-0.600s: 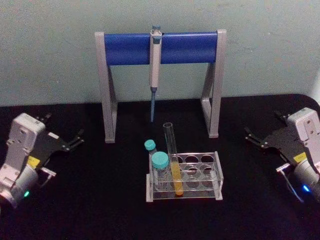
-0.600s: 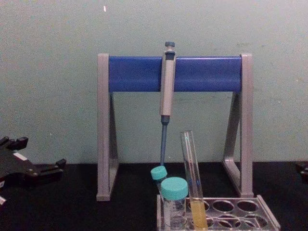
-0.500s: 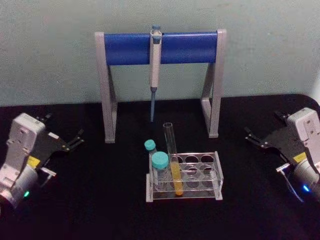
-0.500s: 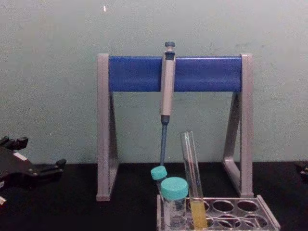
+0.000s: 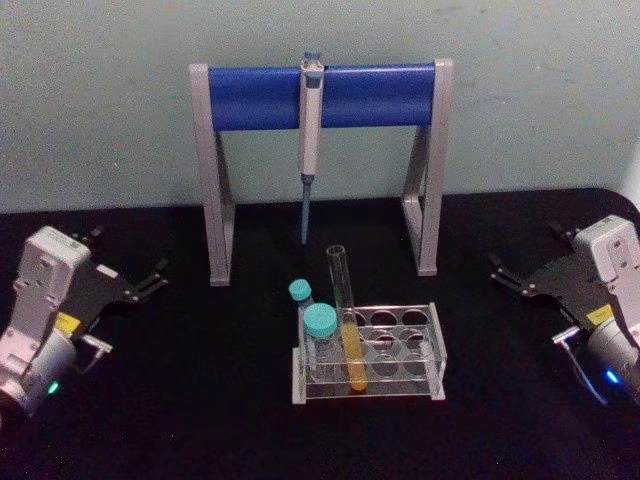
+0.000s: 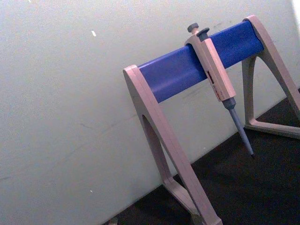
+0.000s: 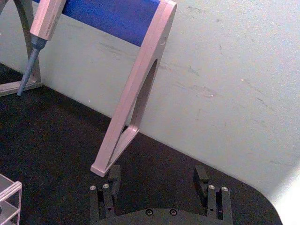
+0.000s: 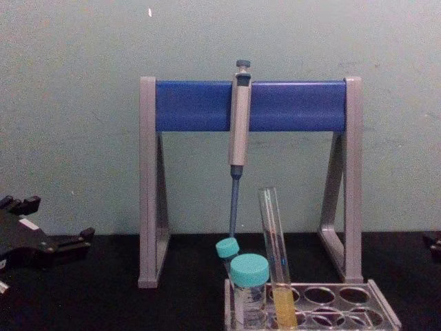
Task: Pick up the test tube from the test tube rack, shake it, then place it back into the test tube rack.
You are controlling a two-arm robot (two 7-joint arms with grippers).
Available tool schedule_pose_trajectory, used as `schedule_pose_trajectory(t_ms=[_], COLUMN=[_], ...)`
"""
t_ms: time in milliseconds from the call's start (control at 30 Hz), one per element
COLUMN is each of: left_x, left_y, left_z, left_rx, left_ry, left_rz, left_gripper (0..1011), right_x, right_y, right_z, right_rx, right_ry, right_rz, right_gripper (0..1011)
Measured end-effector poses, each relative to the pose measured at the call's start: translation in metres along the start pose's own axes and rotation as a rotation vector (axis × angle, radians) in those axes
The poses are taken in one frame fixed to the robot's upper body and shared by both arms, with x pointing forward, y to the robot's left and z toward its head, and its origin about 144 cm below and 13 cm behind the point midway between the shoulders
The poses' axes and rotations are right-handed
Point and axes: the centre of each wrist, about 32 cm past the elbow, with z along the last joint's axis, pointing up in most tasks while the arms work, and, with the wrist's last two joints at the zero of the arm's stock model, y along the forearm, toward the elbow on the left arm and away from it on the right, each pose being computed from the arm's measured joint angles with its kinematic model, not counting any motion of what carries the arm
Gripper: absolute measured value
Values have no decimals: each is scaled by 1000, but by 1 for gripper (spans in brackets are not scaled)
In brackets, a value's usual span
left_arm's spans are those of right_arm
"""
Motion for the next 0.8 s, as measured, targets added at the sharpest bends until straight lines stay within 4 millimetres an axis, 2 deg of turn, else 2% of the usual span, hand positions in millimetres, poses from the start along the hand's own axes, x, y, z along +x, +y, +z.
schedule_pose_trajectory(t_ms=[800], left_x=[0], left_y=[0], left_z=[0], left_rx=[0], left_ry=[0], left_rz=[0], left_gripper=[1001], right_x=[0], right_y=[0], right_z=[0], right_rx=[0], right_ry=[0], right_rz=[0], right_gripper=[1000])
